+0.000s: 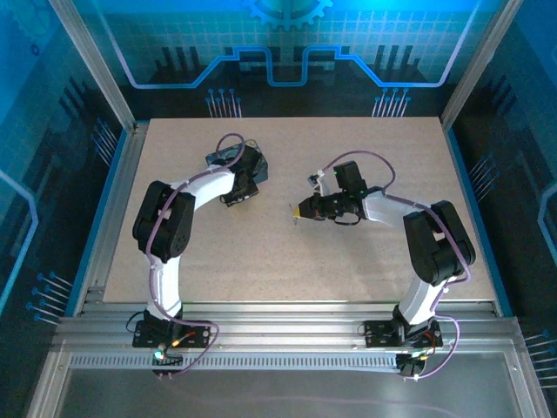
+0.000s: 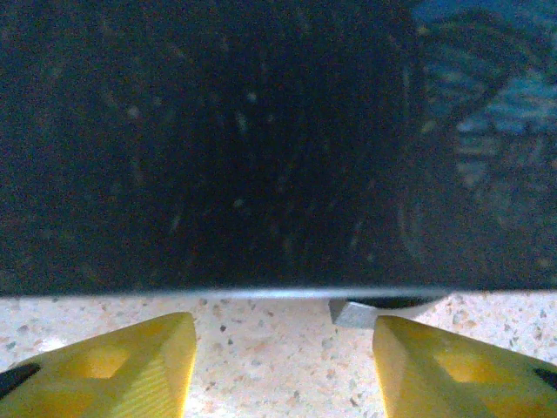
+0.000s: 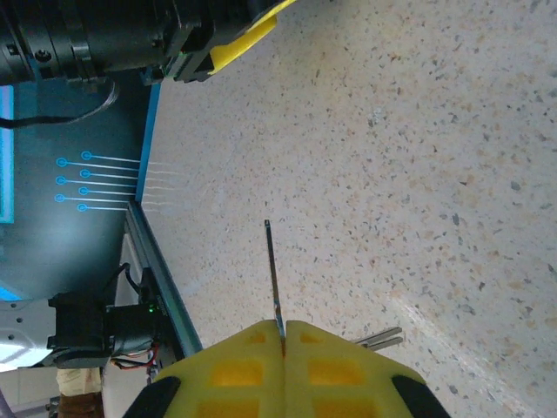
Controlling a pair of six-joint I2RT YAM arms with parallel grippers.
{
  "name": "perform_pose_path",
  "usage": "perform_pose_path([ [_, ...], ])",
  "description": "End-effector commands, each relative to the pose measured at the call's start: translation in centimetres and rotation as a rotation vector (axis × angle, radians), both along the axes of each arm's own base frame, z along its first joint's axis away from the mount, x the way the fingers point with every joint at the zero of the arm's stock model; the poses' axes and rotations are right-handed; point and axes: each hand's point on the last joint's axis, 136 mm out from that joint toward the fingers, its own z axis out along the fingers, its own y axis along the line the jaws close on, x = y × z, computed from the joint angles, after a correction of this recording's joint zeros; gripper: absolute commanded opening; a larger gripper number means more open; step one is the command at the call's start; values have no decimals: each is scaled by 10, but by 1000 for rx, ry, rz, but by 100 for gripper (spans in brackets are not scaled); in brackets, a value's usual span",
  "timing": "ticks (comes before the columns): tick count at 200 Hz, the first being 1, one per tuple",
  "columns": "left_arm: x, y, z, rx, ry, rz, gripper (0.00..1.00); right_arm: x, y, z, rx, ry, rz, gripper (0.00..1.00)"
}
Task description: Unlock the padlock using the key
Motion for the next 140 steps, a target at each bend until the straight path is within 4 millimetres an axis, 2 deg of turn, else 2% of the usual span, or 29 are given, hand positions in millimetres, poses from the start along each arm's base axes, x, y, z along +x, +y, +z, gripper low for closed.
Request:
perform_pose_path([
  [1, 1, 3, 31, -11, -54, -34, 53, 7, 3, 8, 23, -23, 18, 0],
  [37, 4, 5, 52, -37, -79, -84, 49, 9, 5, 15, 24, -34, 22, 0],
  [61, 7, 8, 74, -20, -119, -119, 53, 10, 5, 14, 19, -34, 22, 0],
  [100, 30, 30, 109, 79, -186, -172, 55, 8, 9, 13, 16, -26, 30, 0],
  [122, 47, 41, 109, 94, -176, -211, 57, 6, 9, 13, 11, -28, 31, 0],
  [140, 59, 48, 96, 78, -126, -241, 59, 5, 8, 13, 3, -26, 29, 0],
])
